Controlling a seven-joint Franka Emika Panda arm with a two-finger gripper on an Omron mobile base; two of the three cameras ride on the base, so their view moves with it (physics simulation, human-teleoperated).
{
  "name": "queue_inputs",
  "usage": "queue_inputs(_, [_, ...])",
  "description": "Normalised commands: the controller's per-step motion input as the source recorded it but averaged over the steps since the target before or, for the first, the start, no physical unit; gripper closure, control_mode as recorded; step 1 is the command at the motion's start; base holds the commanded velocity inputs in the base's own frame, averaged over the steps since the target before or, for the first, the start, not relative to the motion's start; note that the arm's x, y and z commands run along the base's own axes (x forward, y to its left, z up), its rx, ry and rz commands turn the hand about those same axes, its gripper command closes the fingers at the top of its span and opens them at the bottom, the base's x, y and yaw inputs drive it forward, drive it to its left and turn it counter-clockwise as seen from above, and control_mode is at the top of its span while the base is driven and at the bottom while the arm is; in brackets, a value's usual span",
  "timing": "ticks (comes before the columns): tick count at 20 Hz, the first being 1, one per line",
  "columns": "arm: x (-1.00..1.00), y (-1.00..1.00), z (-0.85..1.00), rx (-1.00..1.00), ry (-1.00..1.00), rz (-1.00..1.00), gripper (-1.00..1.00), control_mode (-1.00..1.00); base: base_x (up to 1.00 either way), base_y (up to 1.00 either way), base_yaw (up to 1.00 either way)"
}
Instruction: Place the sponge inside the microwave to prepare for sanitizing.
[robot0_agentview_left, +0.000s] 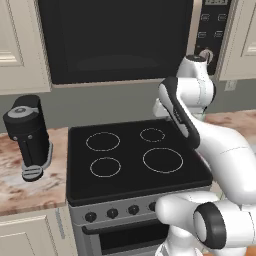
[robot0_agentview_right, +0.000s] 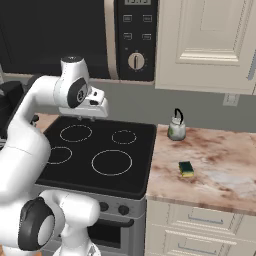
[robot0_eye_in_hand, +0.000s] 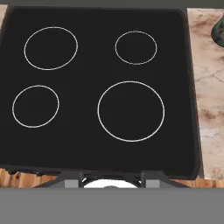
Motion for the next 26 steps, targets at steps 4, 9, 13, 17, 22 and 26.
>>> queue_inputs(4, [-0.19,0.0,0.04,0.0,-0.06,0.0,-1.0,-1.0,0.0,0.0,0.0])
queue_inputs(9, [-0.48,-0.04,0.42,-0.01,-0.18,-0.01,-1.0,-1.0,0.0,0.0,0.0])
queue_inputs(13, [-0.18,-0.07,0.83,0.0,-0.22,-0.02,-1.0,-1.0,0.0,0.0,0.0])
queue_inputs(17, [-0.05,-0.34,0.97,-0.02,-0.11,-0.12,-1.0,-1.0,0.0,0.0,0.0])
queue_inputs(22, [0.0,-0.53,0.93,-0.02,-0.07,-0.19,-1.0,-1.0,0.0,0.0,0.0])
queue_inputs(26, [0.0,-0.29,0.89,0.0,-0.14,-0.08,-1.0,-1.0,0.0,0.0,0.0])
